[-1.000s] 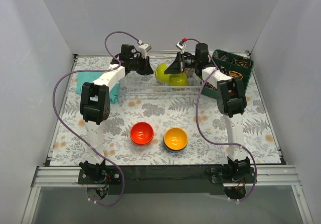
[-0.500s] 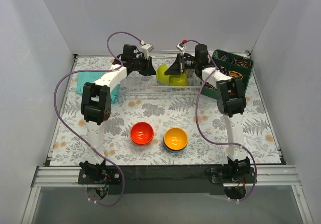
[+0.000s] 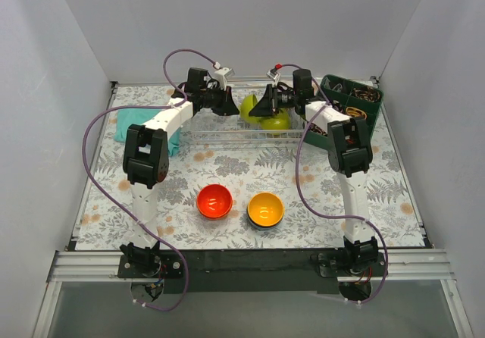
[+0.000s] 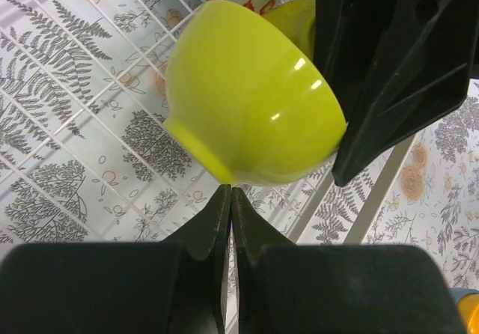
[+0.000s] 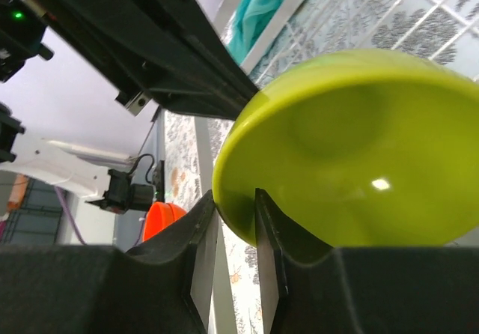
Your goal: Load the bowls into the dish rack
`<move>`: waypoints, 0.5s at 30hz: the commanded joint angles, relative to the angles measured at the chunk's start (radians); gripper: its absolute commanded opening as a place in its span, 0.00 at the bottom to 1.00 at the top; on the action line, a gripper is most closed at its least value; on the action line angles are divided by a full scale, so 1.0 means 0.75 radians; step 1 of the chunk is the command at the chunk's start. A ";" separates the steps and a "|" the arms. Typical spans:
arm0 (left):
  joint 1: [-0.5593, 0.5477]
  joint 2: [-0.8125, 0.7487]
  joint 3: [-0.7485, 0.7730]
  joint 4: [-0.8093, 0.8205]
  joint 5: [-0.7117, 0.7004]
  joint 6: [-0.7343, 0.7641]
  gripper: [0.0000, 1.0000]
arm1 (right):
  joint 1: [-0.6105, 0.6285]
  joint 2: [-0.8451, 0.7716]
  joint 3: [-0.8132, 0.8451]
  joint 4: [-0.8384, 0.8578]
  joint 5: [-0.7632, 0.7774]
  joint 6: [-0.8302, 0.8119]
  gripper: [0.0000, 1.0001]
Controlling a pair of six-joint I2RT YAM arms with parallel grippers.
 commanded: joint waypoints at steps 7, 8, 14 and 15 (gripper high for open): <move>-0.041 0.049 0.120 0.061 0.057 -0.048 0.00 | -0.098 -0.193 0.052 -0.450 0.241 -0.381 0.36; -0.043 0.055 0.136 0.063 0.053 -0.052 0.00 | -0.105 -0.203 0.042 -0.454 0.245 -0.395 0.36; -0.065 0.114 0.189 0.094 0.039 -0.060 0.00 | -0.131 -0.265 -0.008 -0.487 0.259 -0.443 0.36; -0.069 0.123 0.206 0.092 0.039 -0.066 0.00 | -0.135 -0.265 -0.008 -0.491 0.259 -0.443 0.36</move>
